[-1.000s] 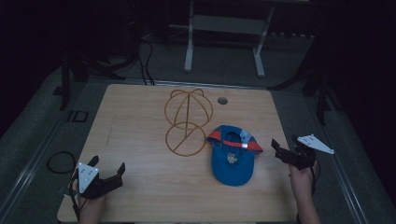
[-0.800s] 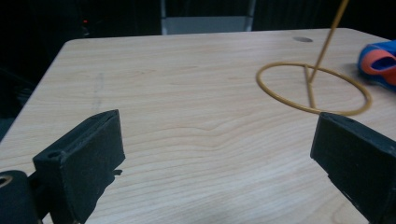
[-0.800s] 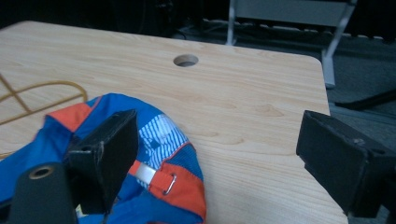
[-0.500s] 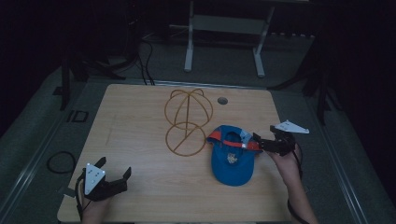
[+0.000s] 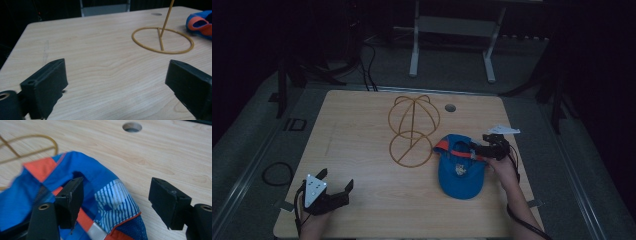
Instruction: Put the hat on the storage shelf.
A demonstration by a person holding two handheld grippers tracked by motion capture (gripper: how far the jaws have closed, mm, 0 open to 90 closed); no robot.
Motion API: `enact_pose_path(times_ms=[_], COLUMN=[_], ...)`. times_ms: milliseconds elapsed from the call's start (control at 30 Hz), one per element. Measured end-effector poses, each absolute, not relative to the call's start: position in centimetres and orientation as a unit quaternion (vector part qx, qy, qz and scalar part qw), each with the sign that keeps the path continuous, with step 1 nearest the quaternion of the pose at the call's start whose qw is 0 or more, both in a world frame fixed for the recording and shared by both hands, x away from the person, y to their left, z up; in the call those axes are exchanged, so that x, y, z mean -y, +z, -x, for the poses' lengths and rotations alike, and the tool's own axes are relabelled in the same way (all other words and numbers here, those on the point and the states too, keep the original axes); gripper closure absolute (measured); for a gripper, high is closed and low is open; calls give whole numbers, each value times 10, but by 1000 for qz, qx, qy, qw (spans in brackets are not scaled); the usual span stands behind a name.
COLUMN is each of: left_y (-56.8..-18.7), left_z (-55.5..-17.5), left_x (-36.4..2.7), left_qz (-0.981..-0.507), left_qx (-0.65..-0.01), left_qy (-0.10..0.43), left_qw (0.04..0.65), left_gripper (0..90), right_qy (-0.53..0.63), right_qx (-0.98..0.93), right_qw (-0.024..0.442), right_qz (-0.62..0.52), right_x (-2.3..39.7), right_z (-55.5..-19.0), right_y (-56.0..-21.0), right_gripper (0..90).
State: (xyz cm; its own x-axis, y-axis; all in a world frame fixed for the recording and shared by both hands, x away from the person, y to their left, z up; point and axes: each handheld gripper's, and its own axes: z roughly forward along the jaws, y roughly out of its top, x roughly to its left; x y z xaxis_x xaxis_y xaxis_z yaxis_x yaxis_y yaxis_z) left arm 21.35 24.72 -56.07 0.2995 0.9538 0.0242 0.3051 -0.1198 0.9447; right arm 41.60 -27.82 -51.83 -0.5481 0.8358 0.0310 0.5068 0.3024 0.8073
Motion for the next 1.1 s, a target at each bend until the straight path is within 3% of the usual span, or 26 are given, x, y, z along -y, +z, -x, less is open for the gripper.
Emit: enact_pose_path(times_ms=[267, 867, 1100], left_y=[-561, -561, -561], left_z=[-213, -213, -214], left_x=[-247, -247, -247], left_qz=[-659, -662, -661], left_qx=[-477, -476, -480], left_qy=[348, 345, 343], left_qw=[466, 465, 463], left_gripper=[48, 53, 61], right_qy=[364, 306, 312], right_qx=[-793, -820, -816], right_qw=[201, 230, 235], right_qz=[-446, -425, -426], right_x=[273, 258, 261], right_z=[-431, -429, -427], right_y=[-541, -557, -547], right_gripper=[337, 817, 864])
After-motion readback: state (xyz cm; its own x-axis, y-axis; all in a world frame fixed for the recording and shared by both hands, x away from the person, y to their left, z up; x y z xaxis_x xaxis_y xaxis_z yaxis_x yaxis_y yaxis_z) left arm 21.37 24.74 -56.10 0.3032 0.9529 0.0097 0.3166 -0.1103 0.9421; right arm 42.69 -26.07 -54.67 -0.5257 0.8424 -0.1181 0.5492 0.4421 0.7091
